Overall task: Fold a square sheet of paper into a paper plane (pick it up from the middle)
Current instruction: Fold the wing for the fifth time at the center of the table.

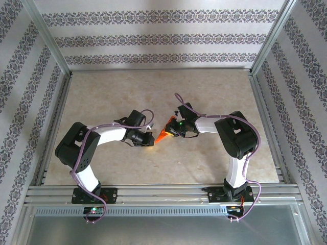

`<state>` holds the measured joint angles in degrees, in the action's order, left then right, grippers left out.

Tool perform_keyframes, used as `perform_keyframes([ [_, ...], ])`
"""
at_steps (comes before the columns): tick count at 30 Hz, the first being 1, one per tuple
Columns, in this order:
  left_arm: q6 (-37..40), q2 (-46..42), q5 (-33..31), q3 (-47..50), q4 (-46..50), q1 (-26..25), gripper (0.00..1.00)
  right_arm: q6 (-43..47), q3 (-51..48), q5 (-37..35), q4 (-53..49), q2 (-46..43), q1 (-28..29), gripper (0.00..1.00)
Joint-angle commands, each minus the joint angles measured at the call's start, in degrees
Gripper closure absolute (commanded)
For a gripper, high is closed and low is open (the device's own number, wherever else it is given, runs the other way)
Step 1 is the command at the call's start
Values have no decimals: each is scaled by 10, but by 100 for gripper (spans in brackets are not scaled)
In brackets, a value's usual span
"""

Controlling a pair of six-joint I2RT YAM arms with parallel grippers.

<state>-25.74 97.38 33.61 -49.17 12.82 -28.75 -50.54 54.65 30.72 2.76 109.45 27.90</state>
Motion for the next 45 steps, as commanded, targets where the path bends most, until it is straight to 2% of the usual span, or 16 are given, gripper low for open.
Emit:
perform_keyframes([
  [1,-6,-35,-4,-26,7,5,91,14,-19,-72,-77,47,-7,86],
  [7,-86,6,32,-33,-114,3,93,13,-18,-70,-75,49,-7,86],
  [13,-120,64,47,-53,-159,-3,94,11,-17,-66,-73,51,-7,86],
  [27,-107,99,3,-58,-95,-11,97,13,-18,-59,-64,38,-8,86],
  [36,-95,109,-25,-58,-57,-14,100,52,11,-39,-36,-48,-1,84],
  [45,-92,109,-32,-59,-51,-17,100,58,10,-68,-48,-46,39,96],
])
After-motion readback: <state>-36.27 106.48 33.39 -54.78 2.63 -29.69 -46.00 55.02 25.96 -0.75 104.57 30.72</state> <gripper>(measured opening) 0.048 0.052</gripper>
